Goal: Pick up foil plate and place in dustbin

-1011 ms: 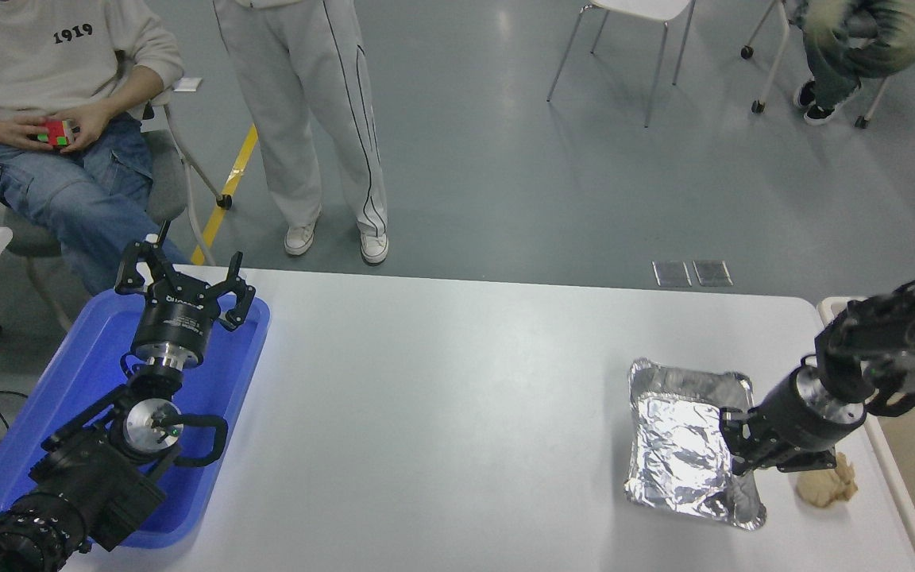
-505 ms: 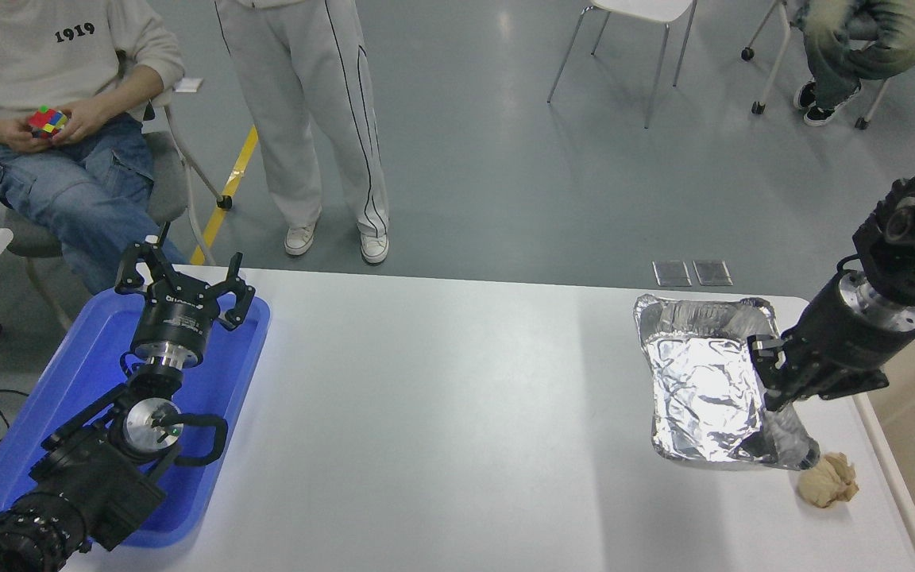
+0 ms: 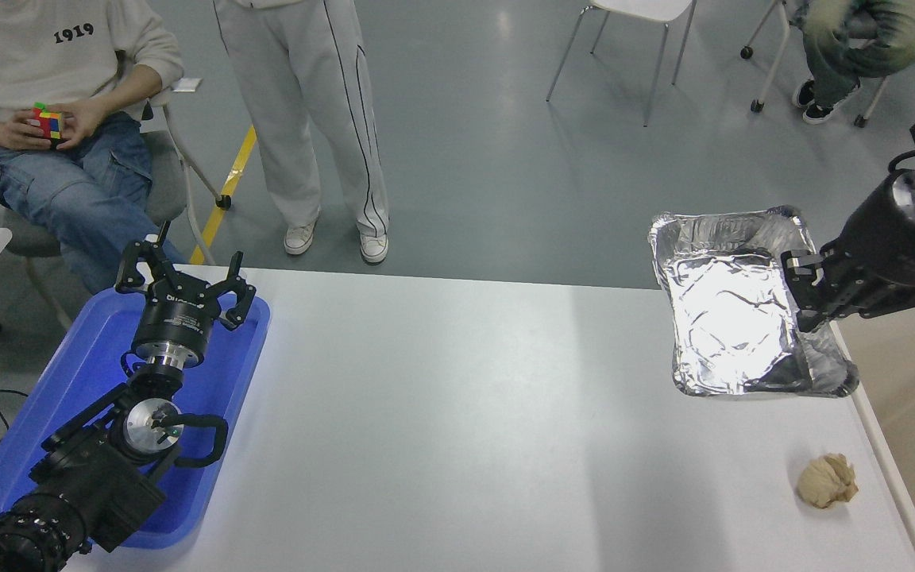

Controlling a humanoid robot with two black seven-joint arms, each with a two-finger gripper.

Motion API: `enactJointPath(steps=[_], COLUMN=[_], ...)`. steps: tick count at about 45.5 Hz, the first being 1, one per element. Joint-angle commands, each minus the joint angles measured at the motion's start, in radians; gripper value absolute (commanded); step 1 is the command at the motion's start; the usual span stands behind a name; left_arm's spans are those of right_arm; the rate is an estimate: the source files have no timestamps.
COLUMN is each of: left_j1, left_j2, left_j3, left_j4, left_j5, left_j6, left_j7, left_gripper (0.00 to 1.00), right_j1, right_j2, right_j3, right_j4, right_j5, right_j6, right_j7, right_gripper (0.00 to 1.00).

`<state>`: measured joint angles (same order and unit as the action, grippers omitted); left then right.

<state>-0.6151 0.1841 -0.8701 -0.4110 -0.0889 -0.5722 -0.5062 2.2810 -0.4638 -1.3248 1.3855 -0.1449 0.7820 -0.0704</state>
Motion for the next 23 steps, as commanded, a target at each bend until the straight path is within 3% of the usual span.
enactJointPath(steps=[1, 23], left_j1=[0.000, 0.000], left_j2=[0.000, 0.000], left_j3=[0.000, 0.000], left_j4=[0.000, 0.000], left_j5=[0.000, 0.000], left_j6=[0.000, 0.000], left_j7=[0.000, 0.000], left_gripper=[1.00, 1.00], right_j1=[0.043, 0.045], right_j2=[-0.001, -0.035], right_j3=[-0.010, -0.051], right_j4=[0.003, -0.002], right_j5=[-0.005, -0.005], right_j6=[0.003, 0.003], right_j7=[0.000, 0.000], right_gripper=[0.00, 0.00])
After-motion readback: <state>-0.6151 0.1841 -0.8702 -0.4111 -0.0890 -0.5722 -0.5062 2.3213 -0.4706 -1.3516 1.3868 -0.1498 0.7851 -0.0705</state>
